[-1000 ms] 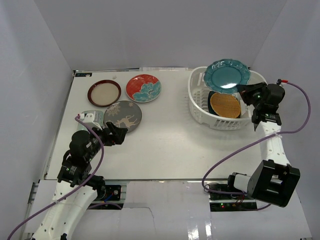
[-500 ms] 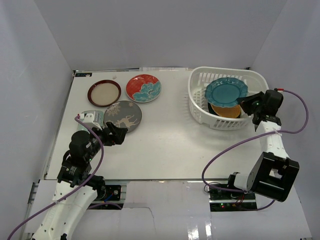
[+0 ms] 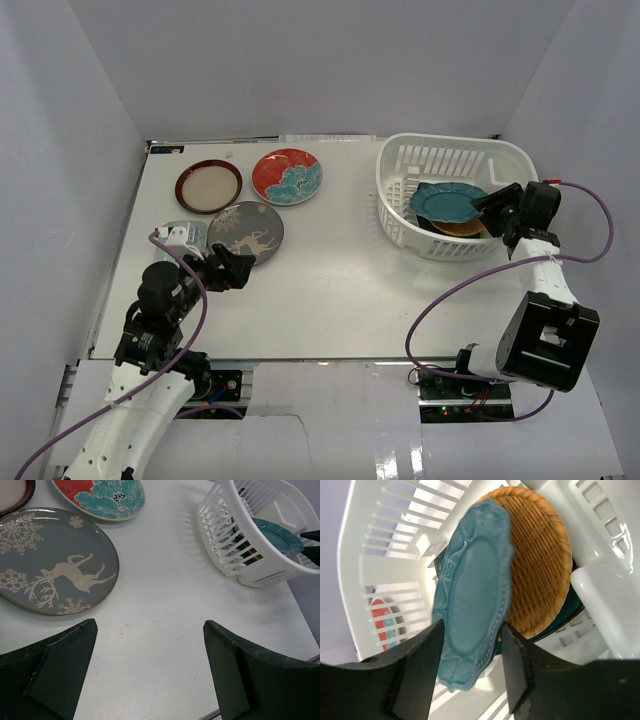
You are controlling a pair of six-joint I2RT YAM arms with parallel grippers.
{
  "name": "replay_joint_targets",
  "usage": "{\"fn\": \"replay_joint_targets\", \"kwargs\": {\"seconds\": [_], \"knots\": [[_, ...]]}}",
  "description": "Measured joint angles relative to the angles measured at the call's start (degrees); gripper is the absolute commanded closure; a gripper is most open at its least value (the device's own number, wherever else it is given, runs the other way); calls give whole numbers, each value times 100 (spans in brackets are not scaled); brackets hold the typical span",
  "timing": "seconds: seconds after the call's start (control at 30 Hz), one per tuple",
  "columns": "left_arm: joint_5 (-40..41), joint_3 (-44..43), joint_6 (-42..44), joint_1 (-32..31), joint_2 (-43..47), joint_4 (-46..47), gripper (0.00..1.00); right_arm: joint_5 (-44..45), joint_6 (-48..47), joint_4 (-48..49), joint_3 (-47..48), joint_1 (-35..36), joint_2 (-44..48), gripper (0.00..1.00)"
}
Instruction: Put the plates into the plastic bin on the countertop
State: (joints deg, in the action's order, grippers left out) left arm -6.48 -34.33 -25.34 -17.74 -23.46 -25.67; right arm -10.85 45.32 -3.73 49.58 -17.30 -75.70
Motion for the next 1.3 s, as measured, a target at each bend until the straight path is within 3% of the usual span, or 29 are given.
{"fn": "replay_joint_targets", "kwargs": {"seconds": [0.13, 0.3, 0.43, 0.6, 0.67, 0.8, 0.87, 0.97, 1.1, 1.17, 1.3], "knots": [[0, 0, 0, 0, 15, 2, 2, 68, -125, 42, 26, 9, -17, 20], [-2, 2, 0, 0, 17, 0, 2, 284, -380, -35, 98, 13, -7, 2], [-7, 2, 0, 0, 17, 2, 2, 599, -645, -210, 168, 48, 173, 10], [-9, 2, 0, 0, 17, 2, 2, 1047, -931, -417, 229, 85, 503, 9], [-9, 2, 0, 0, 17, 2, 2, 1196, -1005, -516, 251, 103, 529, 2], [-7, 2, 0, 0, 17, 2, 2, 1266, -1241, -605, 260, 382, 645, 20], [-4, 2, 0, 0, 17, 2, 2, 1333, -1410, -691, 367, 953, 710, 27], [15, 2, 0, 0, 15, 2, 2, 1475, -1596, -651, 713, 2542, 708, 52], [175, 0, 0, 0, 15, -7, 2, 1641, -1427, -81, 678, 4756, 695, 62], [385, -11, -7, 0, 11, -24, 2, 1751, -1252, 262, 551, 5560, 514, 58], [870, -131, -26, -28, -63, -101, 2, 1773, -824, 944, 636, 6483, -697, 29]]}}
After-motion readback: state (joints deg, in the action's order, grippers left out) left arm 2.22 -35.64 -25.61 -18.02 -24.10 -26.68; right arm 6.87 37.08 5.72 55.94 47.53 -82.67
